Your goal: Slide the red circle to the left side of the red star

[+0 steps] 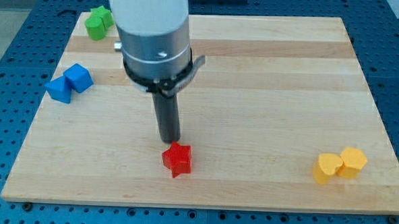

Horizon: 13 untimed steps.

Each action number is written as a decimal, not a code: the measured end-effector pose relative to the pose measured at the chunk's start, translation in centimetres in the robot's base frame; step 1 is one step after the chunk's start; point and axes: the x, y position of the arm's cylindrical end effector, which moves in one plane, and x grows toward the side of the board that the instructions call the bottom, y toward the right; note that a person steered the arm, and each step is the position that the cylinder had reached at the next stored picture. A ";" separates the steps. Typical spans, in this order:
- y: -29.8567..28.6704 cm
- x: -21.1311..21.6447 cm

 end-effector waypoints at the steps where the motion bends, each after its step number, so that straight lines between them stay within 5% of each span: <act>1: 3.4 -8.1; 3: 6.2 -22.8; 4: 1.2 -23.5; 7: -2.2 -11.1; 9: -3.8 -17.9; 12: -3.1 -5.4; 13: -3.1 -5.0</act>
